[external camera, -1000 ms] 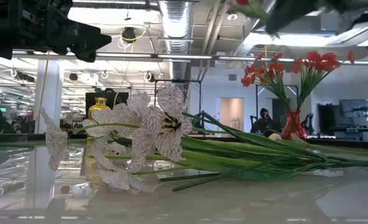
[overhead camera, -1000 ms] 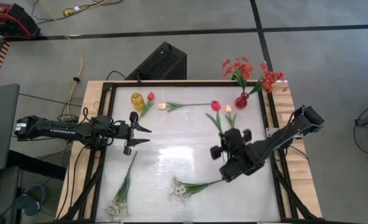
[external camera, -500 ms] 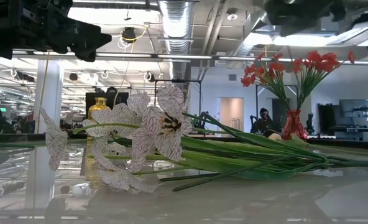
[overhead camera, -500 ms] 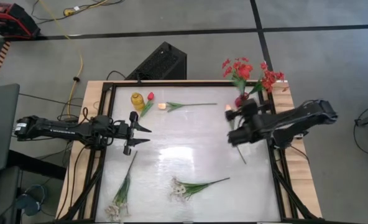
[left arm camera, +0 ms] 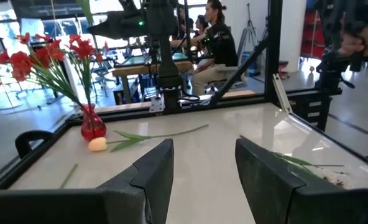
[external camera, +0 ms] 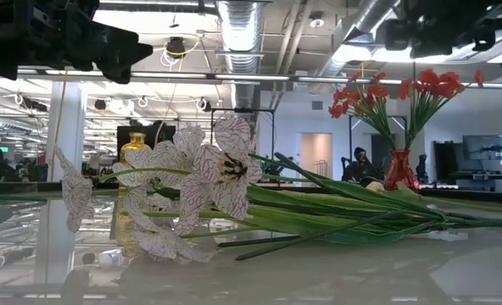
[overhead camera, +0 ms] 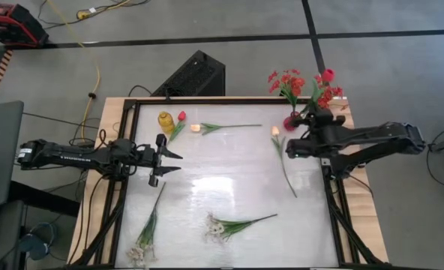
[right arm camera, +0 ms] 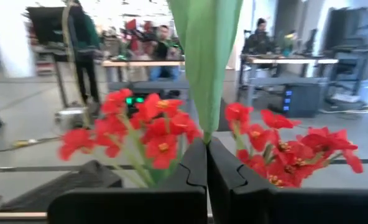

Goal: Sort flowers into vase by color
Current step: Put the bottom red flower into the red vase

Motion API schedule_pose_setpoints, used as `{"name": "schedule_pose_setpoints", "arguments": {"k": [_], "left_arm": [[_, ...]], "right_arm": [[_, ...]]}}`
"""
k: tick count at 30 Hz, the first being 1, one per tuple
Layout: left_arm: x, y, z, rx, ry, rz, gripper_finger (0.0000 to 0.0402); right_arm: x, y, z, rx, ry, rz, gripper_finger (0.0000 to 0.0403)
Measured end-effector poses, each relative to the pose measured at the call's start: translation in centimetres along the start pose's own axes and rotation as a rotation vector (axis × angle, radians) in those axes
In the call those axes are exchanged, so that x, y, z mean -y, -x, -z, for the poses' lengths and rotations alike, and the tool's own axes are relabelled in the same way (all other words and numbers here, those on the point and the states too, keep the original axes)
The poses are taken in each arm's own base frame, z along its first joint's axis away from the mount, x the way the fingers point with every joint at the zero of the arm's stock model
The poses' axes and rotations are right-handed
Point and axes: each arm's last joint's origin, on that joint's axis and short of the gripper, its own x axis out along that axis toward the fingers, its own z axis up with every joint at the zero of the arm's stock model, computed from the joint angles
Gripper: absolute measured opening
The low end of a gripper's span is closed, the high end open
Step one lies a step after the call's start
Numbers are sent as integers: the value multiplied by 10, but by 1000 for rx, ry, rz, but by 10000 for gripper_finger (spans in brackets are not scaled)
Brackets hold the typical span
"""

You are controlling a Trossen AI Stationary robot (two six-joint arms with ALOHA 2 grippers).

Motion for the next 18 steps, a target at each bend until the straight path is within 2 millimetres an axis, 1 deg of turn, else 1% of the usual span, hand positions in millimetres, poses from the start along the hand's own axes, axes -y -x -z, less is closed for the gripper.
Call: {"name": "schedule_pose_setpoints", "arguments": {"k": [4, 7, 9, 12, 15, 18], "left_arm": [[0, 0, 0, -3, 15, 0, 162], [0, 0, 1, -9, 14, 1, 162], [0, 0, 1, -11, 13, 1, 162], [0, 0, 1, -11, 12, 1, 162], [0, 0, 2, -16, 8, 1, 162], [0, 0, 3, -35, -10, 3, 162]], "right_arm": [[-4, -11, 5, 0, 38, 68, 19], [-7, -15, 8, -3, 42, 94, 19], [-9, -14, 9, -26, 36, 85, 19], [-12, -10, 8, -112, 99, 48, 19], [-12, -4, 2, -227, 169, -13, 19], [-10, 1, -7, -317, 204, -91, 19]]}}
